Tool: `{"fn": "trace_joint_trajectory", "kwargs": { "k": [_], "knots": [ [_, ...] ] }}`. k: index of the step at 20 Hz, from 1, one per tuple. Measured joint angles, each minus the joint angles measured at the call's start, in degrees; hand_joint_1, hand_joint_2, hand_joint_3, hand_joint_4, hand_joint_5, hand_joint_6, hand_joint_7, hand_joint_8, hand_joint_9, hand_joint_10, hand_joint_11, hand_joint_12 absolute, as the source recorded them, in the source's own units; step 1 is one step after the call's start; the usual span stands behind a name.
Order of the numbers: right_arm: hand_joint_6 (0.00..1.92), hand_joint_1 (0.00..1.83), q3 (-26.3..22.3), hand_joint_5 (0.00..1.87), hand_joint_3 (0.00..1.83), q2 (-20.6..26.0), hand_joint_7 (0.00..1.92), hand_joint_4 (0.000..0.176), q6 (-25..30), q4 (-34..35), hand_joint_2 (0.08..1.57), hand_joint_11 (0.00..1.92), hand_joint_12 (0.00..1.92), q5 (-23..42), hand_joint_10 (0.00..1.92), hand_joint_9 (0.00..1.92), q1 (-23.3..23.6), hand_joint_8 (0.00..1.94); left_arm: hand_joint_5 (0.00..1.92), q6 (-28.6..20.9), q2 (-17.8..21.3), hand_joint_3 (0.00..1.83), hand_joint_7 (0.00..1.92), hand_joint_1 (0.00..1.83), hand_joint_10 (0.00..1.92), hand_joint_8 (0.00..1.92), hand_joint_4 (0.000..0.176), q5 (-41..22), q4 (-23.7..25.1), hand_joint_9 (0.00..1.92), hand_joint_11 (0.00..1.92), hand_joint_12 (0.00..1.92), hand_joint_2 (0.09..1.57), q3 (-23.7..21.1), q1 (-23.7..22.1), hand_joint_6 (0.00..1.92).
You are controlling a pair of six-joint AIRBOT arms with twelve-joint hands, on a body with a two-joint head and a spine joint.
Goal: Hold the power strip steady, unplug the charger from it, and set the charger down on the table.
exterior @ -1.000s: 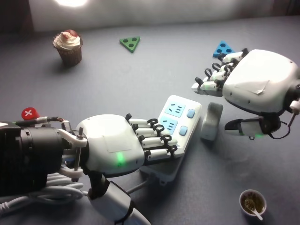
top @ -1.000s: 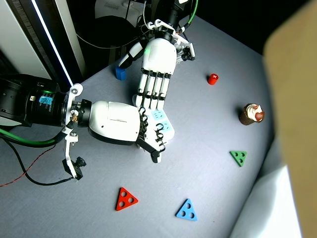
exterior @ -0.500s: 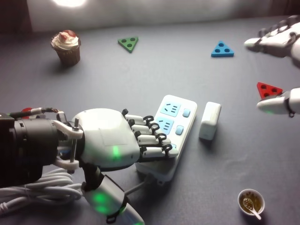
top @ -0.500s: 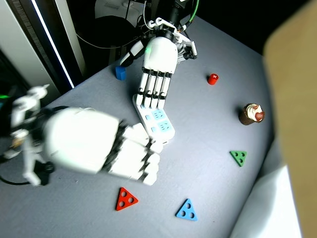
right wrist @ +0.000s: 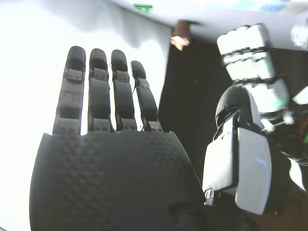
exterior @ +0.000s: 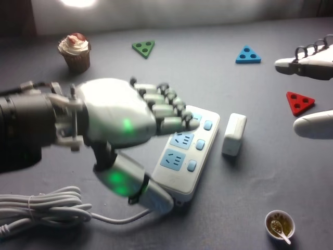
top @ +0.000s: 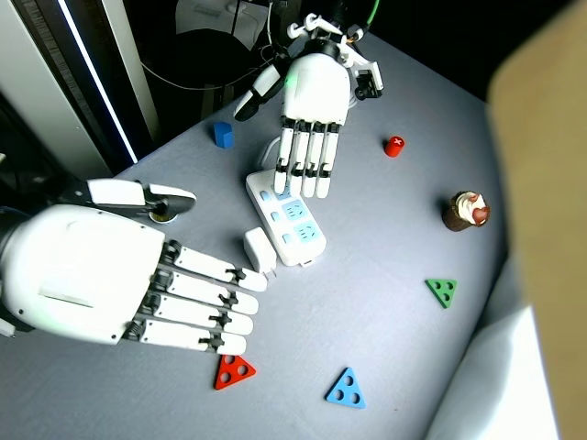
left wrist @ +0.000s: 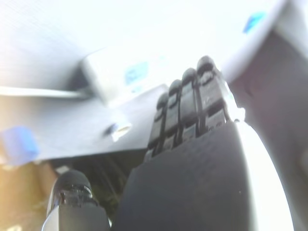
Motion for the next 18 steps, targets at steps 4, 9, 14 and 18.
{"fn": "trace_joint_trajectory", "kwargs": {
  "k": [4, 9, 14, 18],
  "knots": [
    [0.00, 0.00, 1.1, 0.15, 0.00, -0.3, 0.21, 0.000, 3.5, -1.5, 1.07, 0.16, 0.10, 5.3, 0.00, 0.20, -1.6, 0.00, 0.04, -2.4, 0.8, 0.00, 0.08, 0.00, 0.00, 0.00, 0.000, -0.1, 0.0, 0.07, 0.09, 0.02, 0.90, 0.0, -2.3, 0.00],
    [0.01, 0.03, 1.5, 0.17, 0.00, -0.4, 0.23, 0.000, 2.7, -1.9, 1.09, 0.18, 0.09, 5.4, 0.01, 0.22, -1.7, 0.01, 0.03, -3.6, 0.9, 0.00, 0.07, 0.00, 0.00, 0.00, 0.000, -0.4, 0.0, 0.06, 0.08, 0.01, 0.91, -1.0, -3.3, 0.00],
    [0.00, 0.06, 1.4, 0.17, 0.00, -0.6, 0.22, 0.000, 2.0, -1.4, 1.10, 0.18, 0.08, 6.2, 0.00, 0.22, -2.1, 0.00, 0.04, -3.6, 1.1, 0.00, 0.09, 0.00, 0.01, 0.01, 0.000, -0.1, 0.5, 0.08, 0.09, 0.02, 0.91, -1.2, -4.5, 0.00],
    [0.00, 0.08, 1.4, 0.18, 0.00, -0.6, 0.23, 0.000, 1.8, -1.5, 1.11, 0.20, 0.08, 6.4, 0.01, 0.22, -2.1, 0.01, 0.04, -3.7, 1.1, 0.00, 0.09, 0.00, 0.00, 0.00, 0.000, -0.3, 0.6, 0.08, 0.08, 0.01, 0.91, -1.1, -5.7, 0.00]
  ]
}}
